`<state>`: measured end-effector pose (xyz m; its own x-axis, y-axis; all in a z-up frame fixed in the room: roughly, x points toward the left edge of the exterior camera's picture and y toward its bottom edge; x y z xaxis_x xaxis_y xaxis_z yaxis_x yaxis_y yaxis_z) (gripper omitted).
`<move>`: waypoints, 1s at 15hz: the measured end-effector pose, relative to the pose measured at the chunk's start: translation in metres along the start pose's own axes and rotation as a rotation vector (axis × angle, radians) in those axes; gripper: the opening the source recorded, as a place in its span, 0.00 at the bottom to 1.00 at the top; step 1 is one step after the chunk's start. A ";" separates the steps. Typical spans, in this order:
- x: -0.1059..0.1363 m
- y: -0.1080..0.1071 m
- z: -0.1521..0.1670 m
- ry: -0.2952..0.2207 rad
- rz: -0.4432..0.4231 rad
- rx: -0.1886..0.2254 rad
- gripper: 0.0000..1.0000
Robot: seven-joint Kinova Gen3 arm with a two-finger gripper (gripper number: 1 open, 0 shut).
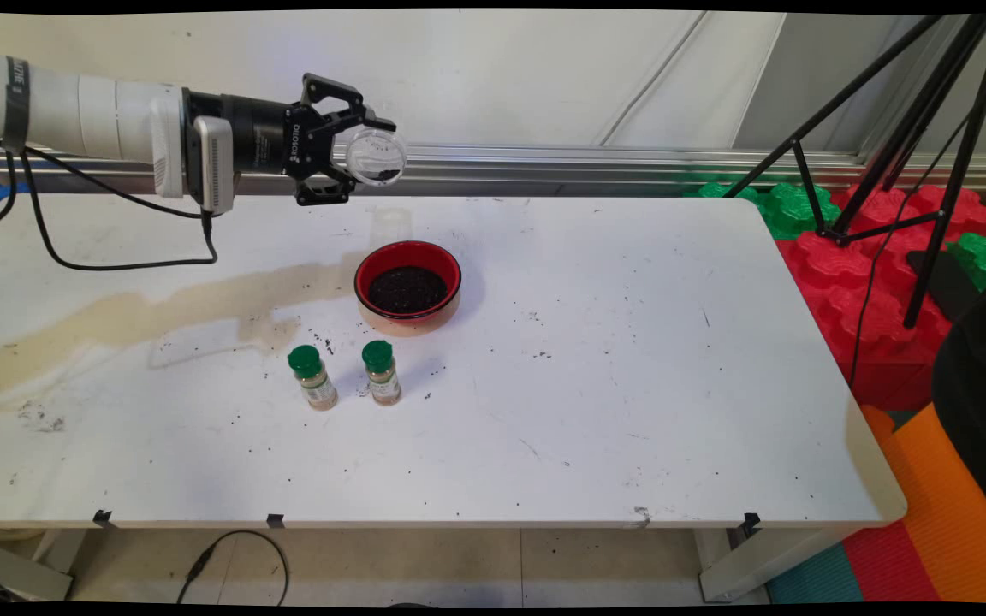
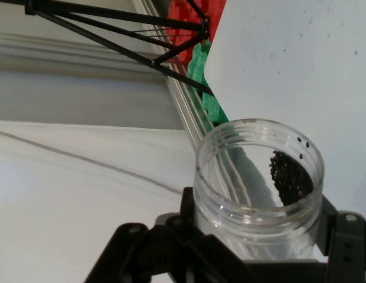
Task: Pour the black seasoning powder in the red bowl
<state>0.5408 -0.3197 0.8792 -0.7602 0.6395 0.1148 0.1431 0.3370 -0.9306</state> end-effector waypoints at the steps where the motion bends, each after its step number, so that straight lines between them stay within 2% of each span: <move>1: 0.001 -0.002 0.000 0.001 -0.032 -0.005 0.00; 7: 0.009 -0.010 0.002 0.023 -0.205 -0.028 0.00; 15: 0.025 -0.023 0.007 0.090 -0.468 -0.063 0.00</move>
<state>0.5137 -0.3162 0.9004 -0.6947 0.4654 0.5484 -0.1608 0.6427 -0.7491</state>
